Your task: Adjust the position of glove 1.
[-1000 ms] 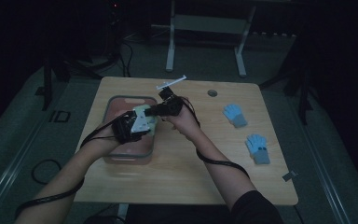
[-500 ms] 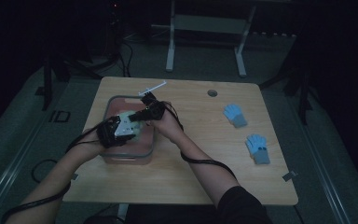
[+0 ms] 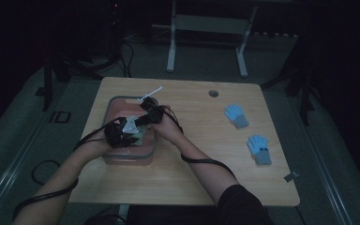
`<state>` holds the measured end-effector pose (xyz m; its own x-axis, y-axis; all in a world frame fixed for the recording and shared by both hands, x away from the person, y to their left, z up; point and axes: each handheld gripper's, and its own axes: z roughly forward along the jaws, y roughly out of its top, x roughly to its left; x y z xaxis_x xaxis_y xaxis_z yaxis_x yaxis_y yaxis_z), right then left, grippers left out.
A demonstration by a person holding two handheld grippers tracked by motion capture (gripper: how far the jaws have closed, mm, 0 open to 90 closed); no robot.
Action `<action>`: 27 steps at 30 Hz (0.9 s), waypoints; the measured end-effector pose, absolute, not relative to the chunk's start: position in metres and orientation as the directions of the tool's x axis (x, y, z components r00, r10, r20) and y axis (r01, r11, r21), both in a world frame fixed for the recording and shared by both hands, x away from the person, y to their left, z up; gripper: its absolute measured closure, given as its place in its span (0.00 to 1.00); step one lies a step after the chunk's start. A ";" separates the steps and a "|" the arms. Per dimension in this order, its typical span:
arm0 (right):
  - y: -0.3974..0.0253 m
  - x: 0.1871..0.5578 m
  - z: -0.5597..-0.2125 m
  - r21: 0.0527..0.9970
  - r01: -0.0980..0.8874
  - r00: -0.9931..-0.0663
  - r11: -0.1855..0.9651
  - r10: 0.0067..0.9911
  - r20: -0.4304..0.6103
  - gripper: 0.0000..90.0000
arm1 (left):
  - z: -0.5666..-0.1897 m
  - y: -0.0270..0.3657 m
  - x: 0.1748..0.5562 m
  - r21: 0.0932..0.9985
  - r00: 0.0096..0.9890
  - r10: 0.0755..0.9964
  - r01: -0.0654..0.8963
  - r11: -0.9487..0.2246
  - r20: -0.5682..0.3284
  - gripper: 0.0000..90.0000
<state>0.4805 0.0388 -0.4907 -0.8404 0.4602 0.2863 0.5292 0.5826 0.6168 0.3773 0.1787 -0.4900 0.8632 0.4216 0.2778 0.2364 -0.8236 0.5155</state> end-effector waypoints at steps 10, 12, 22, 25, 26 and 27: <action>0.025 0.482 -0.486 0.607 0.545 -0.830 0.578 0.473 0.295 0.71 | -0.499 0.176 0.387 0.477 0.883 0.425 0.293 -0.829 0.197 0.64; 0.021 0.481 -0.483 0.614 0.544 -0.831 0.572 0.470 0.297 0.71 | -0.498 0.176 0.386 0.478 0.878 0.431 0.293 -0.828 0.209 0.59; -0.010 0.464 -0.458 0.680 0.500 -0.857 0.537 0.420 0.299 0.65 | -0.485 0.179 0.380 0.589 0.834 0.530 0.354 -0.726 0.153 0.16; -0.019 0.459 -0.453 0.689 0.493 -0.861 0.532 0.413 0.297 0.62 | -0.481 0.176 0.378 0.619 0.832 0.537 0.350 -0.703 0.140 0.16; -0.022 0.457 -0.452 0.689 0.495 -0.859 0.529 0.414 0.300 0.61 | -0.480 0.175 0.378 0.625 0.833 0.538 0.350 -0.698 0.134 0.16; -0.025 0.455 -0.452 0.693 0.490 -0.862 0.529 0.414 0.293 0.61 | -0.479 0.173 0.377 0.635 0.833 0.539 0.350 -0.689 0.125 0.16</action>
<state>0.4555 -0.0250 -0.4516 -0.8619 0.4135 0.2935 0.4897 0.5289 0.6932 0.3773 0.1734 -0.4787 0.8332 0.5386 0.1248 0.3502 -0.6889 0.6347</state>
